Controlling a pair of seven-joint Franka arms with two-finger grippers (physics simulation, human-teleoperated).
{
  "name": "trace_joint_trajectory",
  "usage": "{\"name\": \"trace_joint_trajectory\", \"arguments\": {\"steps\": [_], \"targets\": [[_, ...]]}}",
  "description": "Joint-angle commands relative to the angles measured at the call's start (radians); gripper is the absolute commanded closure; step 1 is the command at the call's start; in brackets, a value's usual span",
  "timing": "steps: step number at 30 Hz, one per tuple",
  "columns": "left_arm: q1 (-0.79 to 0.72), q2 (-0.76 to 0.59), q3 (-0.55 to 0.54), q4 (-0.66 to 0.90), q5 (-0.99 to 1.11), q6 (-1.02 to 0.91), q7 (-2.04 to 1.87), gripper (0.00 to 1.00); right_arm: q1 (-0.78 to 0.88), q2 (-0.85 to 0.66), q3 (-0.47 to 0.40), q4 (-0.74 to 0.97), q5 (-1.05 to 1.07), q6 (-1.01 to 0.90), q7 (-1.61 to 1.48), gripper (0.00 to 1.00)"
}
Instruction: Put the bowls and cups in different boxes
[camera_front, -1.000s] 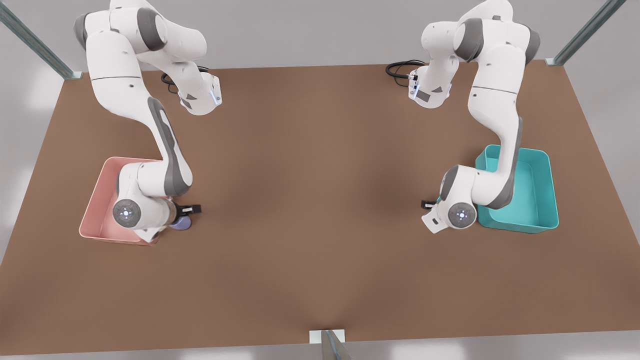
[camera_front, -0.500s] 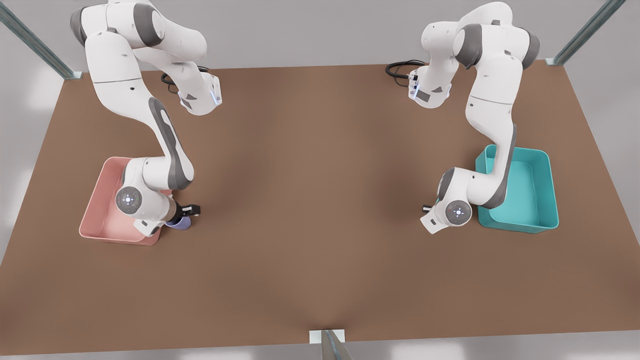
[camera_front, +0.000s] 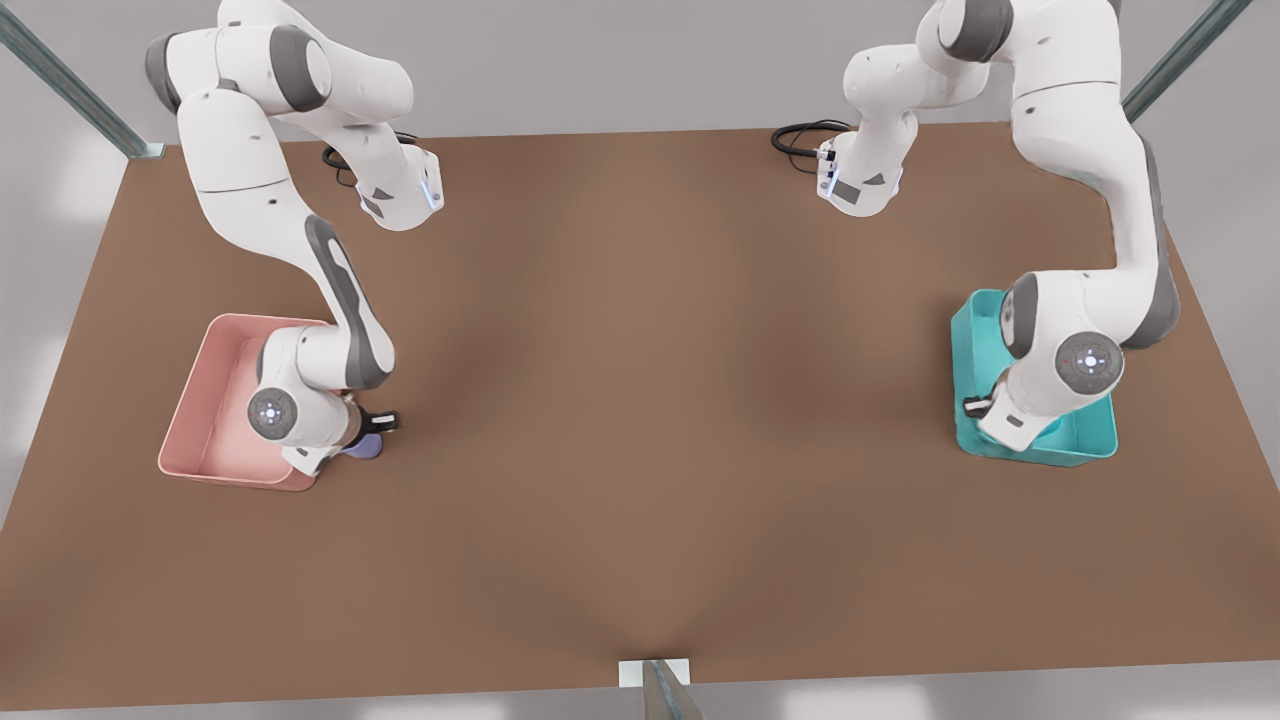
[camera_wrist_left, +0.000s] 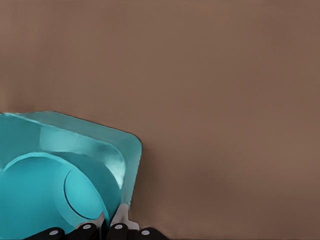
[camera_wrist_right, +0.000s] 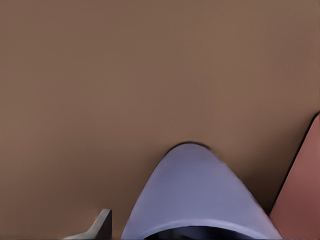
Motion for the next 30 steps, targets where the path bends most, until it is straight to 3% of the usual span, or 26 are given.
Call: {"name": "trace_joint_trajectory", "arguments": {"steps": [1,2,7,9,14,15,16,17,20,22,23,26,30], "targets": [[0.013,-0.013,0.085,0.001,-0.071,-0.100,-0.128,0.79,-0.002,-0.001,0.001,0.008,-0.003,-0.017,-0.052,0.71],[0.024,0.001,0.126,-0.011,-0.076,-0.058,-0.122,0.79,-0.011,-0.004,0.001,0.012,-0.003,-0.021,-0.057,0.79],[0.055,0.076,0.175,-0.149,-0.084,0.163,-0.122,0.79,-0.034,-0.076,0.001,0.043,0.111,-0.122,-0.187,0.79],[0.067,0.093,0.176,-0.236,-0.085,0.287,-0.121,0.79,-0.054,-0.177,-0.002,0.038,0.112,-0.163,-0.317,0.79],[0.081,0.160,0.176,-0.246,-0.085,0.341,-0.119,0.79,-0.126,-0.320,-0.036,0.040,-0.001,-0.171,-0.534,0.79],[0.081,0.162,0.175,-0.246,-0.085,0.339,-0.119,0.69,-0.146,-0.318,-0.043,0.041,-0.043,-0.169,-0.534,0.79],[0.081,0.162,0.175,-0.244,-0.085,0.336,-0.119,0.36,-0.148,-0.307,-0.065,0.043,-0.058,-0.166,-0.528,0.79],[0.076,0.157,0.175,-0.244,-0.085,0.332,-0.119,0.21,-0.148,-0.294,-0.086,0.049,-0.087,-0.153,-0.526,0.79],[0.062,0.052,0.159,-0.195,-0.084,0.123,-0.117,0.00,-0.157,-0.217,-0.114,0.063,-0.116,-0.085,-0.523,0.79],[0.058,0.002,0.067,0.101,-0.084,-0.355,-0.119,0.00,-0.157,-0.133,-0.138,0.097,-0.130,-0.047,-0.523,0.79],[0.050,-0.016,-0.032,0.214,-0.098,-0.486,-0.117,0.00,-0.158,-0.096,-0.145,0.104,-0.132,-0.022,-0.523,0.79],[0.001,-0.016,-0.218,0.363,-0.108,-0.557,-0.116,0.00,-0.174,-0.039,-0.143,0.101,-0.132,0.033,-0.522,0.79],[-0.076,-0.024,-0.247,0.409,-0.113,-0.635,0.024,0.00,-0.174,0.002,-0.143,0.095,-0.129,0.053,-0.522,0.79]]}}
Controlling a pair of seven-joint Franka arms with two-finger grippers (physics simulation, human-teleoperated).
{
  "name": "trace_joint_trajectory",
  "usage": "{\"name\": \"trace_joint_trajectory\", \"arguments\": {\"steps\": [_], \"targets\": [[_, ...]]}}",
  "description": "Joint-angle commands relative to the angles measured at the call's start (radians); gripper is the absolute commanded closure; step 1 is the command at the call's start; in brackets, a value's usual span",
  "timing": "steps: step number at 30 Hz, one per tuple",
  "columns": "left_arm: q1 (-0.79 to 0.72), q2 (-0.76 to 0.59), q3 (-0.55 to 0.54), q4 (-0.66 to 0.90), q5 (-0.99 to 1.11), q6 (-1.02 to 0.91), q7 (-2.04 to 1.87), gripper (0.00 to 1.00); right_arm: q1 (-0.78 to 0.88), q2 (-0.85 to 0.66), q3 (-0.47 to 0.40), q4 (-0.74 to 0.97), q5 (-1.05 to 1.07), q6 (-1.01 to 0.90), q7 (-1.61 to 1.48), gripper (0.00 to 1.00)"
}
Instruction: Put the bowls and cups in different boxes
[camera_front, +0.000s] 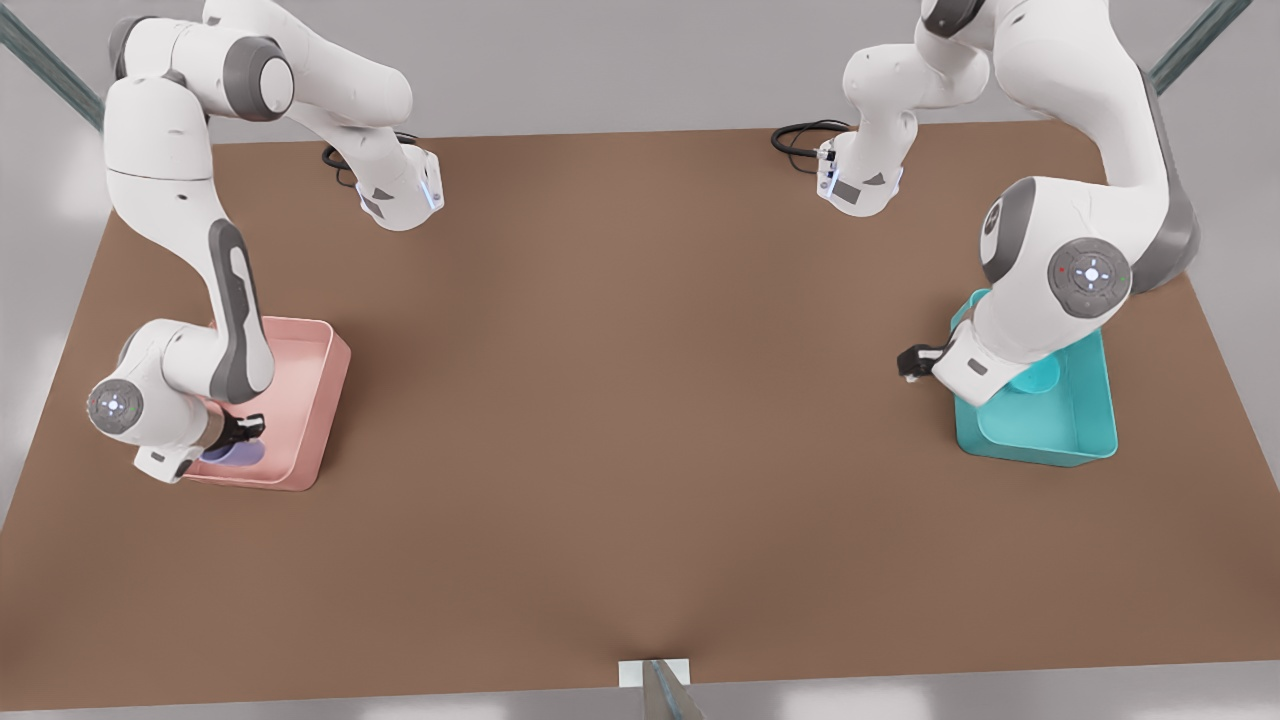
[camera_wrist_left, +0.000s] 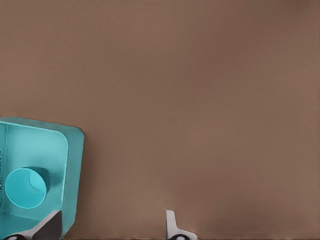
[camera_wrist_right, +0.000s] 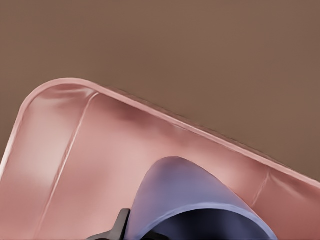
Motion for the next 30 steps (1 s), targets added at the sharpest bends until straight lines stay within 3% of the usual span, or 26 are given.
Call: {"name": "trace_joint_trajectory", "arguments": {"steps": [1,2,3,4,13,15,16,19,21,24,25,26,30], "targets": [[0.015,0.006,-0.003,0.014,0.003,-0.221,0.065,0.00,0.001,0.006,0.000,-0.001,-0.007,0.053,-0.133,0.79],[0.023,0.003,-0.003,0.014,0.007,-0.227,0.066,0.00,0.001,0.006,0.000,-0.003,-0.004,0.053,-0.132,0.79],[0.023,-0.003,-0.005,0.017,0.010,-0.250,0.065,0.00,-0.001,0.013,0.000,-0.004,0.002,0.055,-0.132,0.63],[0.023,-0.005,-0.011,0.061,0.010,-0.259,0.062,0.00,-0.001,0.016,0.000,-0.004,0.003,0.055,-0.132,0.00],[0.064,-0.020,-0.005,0.083,0.000,-0.305,0.063,0.00,-0.002,-0.048,0.003,-0.010,0.006,-0.009,-0.169,0.00],[0.066,-0.017,-0.005,0.081,0.001,-0.305,0.065,0.00,0.004,-0.151,0.006,-0.001,0.006,-0.186,-0.161,0.00],[0.064,-0.022,-0.008,0.084,0.006,-0.327,0.060,0.00,0.016,-0.223,0.014,0.034,0.027,-0.370,-0.152,0.00],[0.066,-0.022,-0.008,0.084,0.003,-0.340,0.060,0.00,0.154,-0.224,0.015,0.282,0.027,-0.839,0.288,0.00],[0.066,-0.020,-0.006,0.084,0.004,-0.340,0.060,0.00,0.205,-0.224,0.030,0.377,0.053,-0.936,0.517,0.00],[0.064,-0.020,-0.008,0.084,0.006,-0.339,0.060,0.00,0.203,-0.208,0.078,0.571,-0.002,-1.014,0.483,0.00],[0.066,-0.019,-0.008,0.084,0.006,-0.339,0.060,0.00,0.115,-0.269,0.188,0.565,-0.022,-1.030,0.494,0.00],[0.066,-0.019,-0.006,0.084,0.006,-0.339,0.060,0.00,0.076,-0.287,0.225,0.560,-0.014,-1.068,0.522,0.00],[0.066,-0.019,-0.006,0.084,0.007,-0.339,0.060,0.00,0.073,-0.330,0.225,0.506,-0.013,-1.063,0.583,0.00]]}}
